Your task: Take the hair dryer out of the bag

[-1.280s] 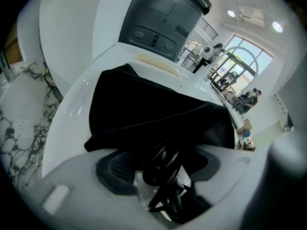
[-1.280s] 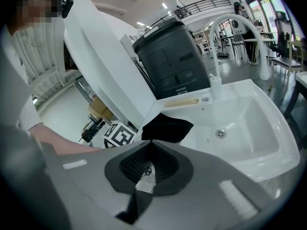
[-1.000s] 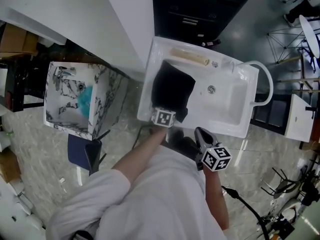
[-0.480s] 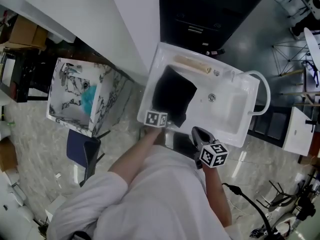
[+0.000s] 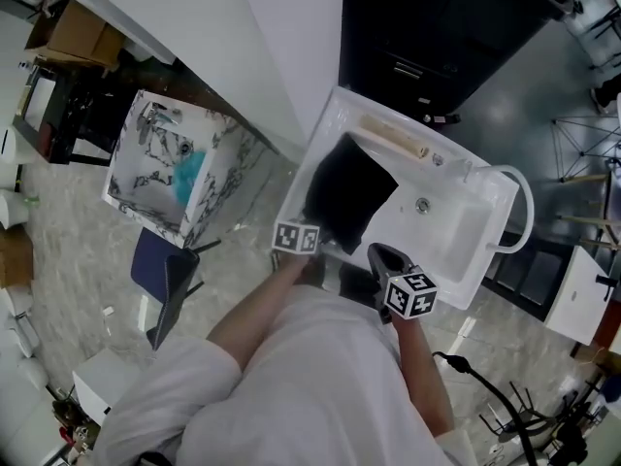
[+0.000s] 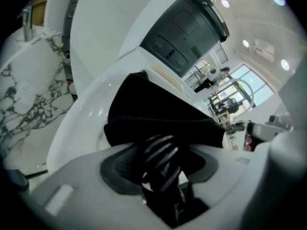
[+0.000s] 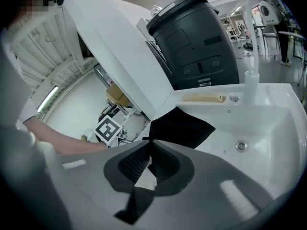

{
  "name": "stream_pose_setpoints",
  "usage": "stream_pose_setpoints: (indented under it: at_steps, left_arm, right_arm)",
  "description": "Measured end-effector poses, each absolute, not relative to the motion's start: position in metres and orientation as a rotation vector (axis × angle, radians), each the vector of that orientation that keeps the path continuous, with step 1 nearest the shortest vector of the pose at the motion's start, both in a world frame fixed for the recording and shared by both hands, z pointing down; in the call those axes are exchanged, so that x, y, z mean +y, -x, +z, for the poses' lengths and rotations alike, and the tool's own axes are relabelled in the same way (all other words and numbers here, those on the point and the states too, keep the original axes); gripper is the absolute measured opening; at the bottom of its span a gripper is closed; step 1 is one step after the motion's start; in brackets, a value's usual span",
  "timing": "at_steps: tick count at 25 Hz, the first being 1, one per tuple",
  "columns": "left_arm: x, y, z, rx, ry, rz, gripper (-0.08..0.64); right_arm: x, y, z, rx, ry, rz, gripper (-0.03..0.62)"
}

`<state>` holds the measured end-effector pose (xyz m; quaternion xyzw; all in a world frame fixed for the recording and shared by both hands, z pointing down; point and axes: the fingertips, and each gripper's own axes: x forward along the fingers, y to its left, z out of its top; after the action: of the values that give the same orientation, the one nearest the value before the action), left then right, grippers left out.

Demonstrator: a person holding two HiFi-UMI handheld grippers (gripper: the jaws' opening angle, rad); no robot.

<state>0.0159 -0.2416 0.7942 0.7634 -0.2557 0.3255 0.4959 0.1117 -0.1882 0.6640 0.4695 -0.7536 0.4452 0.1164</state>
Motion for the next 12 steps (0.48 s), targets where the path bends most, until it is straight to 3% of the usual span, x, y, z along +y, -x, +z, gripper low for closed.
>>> stream_pose_setpoints:
  at_steps: [8,12]
  left_arm:
    - [-0.233,-0.005,0.768,-0.639,-1.83,0.729,0.222]
    - [-0.232,-0.001,0.757,-0.683,-1.811,0.695,0.222]
  right_arm:
    - [-0.2,-0.107,0.672,-2.267,-1.234,1.301,0.023]
    - [-0.2,-0.1,0.673,-2.314,-1.14,1.279,0.057]
